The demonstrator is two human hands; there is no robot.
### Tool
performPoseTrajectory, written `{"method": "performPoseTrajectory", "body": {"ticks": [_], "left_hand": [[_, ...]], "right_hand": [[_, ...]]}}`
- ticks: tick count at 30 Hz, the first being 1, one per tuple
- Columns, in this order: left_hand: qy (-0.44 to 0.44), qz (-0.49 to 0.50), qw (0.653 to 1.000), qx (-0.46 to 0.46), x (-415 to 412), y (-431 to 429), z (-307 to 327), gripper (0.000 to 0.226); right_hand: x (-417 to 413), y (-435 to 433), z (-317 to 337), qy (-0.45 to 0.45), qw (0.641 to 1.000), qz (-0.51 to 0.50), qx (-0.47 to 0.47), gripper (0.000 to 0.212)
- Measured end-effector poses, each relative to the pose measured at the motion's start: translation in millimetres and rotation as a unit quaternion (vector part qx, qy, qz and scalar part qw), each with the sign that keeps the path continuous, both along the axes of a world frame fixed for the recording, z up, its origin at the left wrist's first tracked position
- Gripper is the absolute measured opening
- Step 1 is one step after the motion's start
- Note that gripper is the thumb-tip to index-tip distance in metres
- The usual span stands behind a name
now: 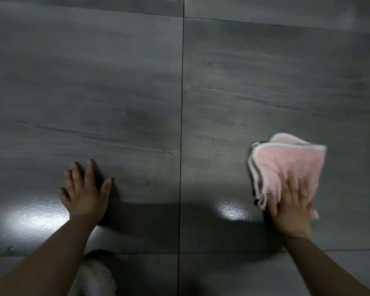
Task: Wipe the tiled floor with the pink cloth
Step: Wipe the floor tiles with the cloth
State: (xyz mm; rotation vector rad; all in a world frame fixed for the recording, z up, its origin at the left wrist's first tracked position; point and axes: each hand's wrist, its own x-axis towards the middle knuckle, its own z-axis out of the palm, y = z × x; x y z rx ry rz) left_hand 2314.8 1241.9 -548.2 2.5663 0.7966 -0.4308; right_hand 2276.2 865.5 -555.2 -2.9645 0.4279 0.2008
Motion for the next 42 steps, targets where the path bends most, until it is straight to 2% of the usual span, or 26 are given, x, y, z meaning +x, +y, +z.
{"method": "performPoseTrajectory", "body": {"ticks": [1,2,3,5,6,9,11,12,13,16,17,18,19,20,22,24,25,27,28,29,31,33,36,37,40,42], "left_hand": [[-0.003,-0.008,1.000,0.003,-2.1,1.2,0.0,0.062],[-0.009,-0.015,1.000,0.004,-4.0,2.5,0.4,0.062],[-0.018,-0.023,1.000,0.004,-6.2,4.3,0.4,0.062],[-0.039,-0.038,0.999,-0.001,-10.7,9.4,1.8,0.069],[-0.046,-0.034,0.998,0.004,-13.1,14.0,2.5,0.068],[-0.053,0.069,0.995,0.050,-23.8,41.9,-0.4,0.060],[-0.047,0.174,0.980,0.083,-35.4,70.8,-2.9,0.062],[-0.038,0.216,0.971,0.092,-43.2,85.7,-2.6,0.065],[-0.025,0.247,0.964,0.090,-51.5,100.0,-3.5,0.070],[0.018,0.293,0.954,0.054,-68.9,123.8,-5.5,0.086],[0.019,0.297,0.953,0.049,-71.7,126.6,-7.7,0.086],[0.016,0.297,0.953,0.047,-72.2,127.3,-9.6,0.083],[0.016,0.297,0.954,0.046,-71.4,127.4,-10.7,0.081],[0.019,0.298,0.953,0.046,-70.0,127.4,-10.6,0.079],[0.027,0.303,0.952,0.040,-69.4,129.9,-10.4,0.079],[0.039,0.306,0.951,0.028,-69.8,133.5,-11.2,0.076],[0.046,0.307,0.950,0.023,-70.2,135.2,-12.2,0.074],[0.053,0.307,0.950,0.016,-71.3,136.6,-13.3,0.076],[0.052,0.307,0.950,0.010,-72.0,136.8,-12.9,0.084],[0.051,0.305,0.951,0.005,-72.4,137.3,-11.7,0.091],[0.052,0.299,0.953,-0.003,-72.0,137.9,-8.9,0.095],[0.057,0.300,0.952,-0.007,-73.0,138.1,-7.0,0.088],[0.068,0.304,0.950,-0.007,-71.0,139.9,-3.7,0.084],[0.074,0.306,0.949,-0.015,-69.1,139.9,-1.7,0.084],[0.120,0.282,0.951,-0.032,-65.9,143.1,12.1,0.086],[0.153,0.218,0.963,-0.032,-63.4,158.5,25.5,0.084]], "right_hand": [[-0.1,12.3,-0.4,0.023,0.994,-0.100,0.028,0.079],[-0.7,32.2,-2.4,0.025,0.987,-0.150,0.047,0.082],[-3.2,56.7,-7.0,0.018,0.991,-0.129,0.045,0.077],[-12.4,110.5,-16.7,-0.020,0.998,0.062,0.005,0.058],[-17.1,132.1,-20.9,-0.028,0.984,0.177,0.005,0.054],[5.0,150.0,-25.2,-0.048,0.886,0.461,-0.008,0.054],[52.0,143.5,-23.1,-0.055,0.835,0.547,-0.028,0.054],[78.1,142.0,-21.7,-0.054,0.839,0.541,-0.023,0.055],[102.4,142.8,-21.5,-0.058,0.863,0.502,-0.020,0.057],[153.5,184.6,-11.2,-0.064,0.958,0.280,-0.001,0.070],[161.7,212.6,-11.0,-0.032,0.982,0.186,0.028,0.078],[166.6,244.7,-6.5,0.005,0.992,0.110,0.054,0.081],[166.1,279.6,-6.2,0.030,0.993,0.088,0.066,0.078],[160.5,317.2,-7.3,0.044,0.988,0.132,0.071,0.075],[127.4,388.4,-13.6,0.014,0.944,0.325,0.050,0.065],[85.8,442.5,-13.8,-0.044,0.872,0.487,0.032,0.053],[74.7,459.0,-10.9,-0.024,0.834,0.550,0.032,0.047],[78.6,469.9,-6.8,0.054,0.777,0.624,0.055,0.044],[90.9,466.8,-5.5,0.067,0.759,0.644,0.064,0.049],[109.0,459.8,-4.0,0.071,0.756,0.648,0.063,0.055],[157.5,435.7,-4.2,0.061,0.783,0.617,0.047,0.062],[196.6,392.3,-4.6,0.057,0.830,0.554,0.018,0.067],[214.9,317.6,8.8,0.056,0.912,0.405,0.018,0.077],[210.4,302.4,13.2,0.087,0.928,0.363,0.015,0.078],[198.5,299.0,21.8,0.166,0.938,0.305,0.001,0.059],[198.4,309.9,31.9,0.204,0.930,0.307,-0.015,0.059]]}}
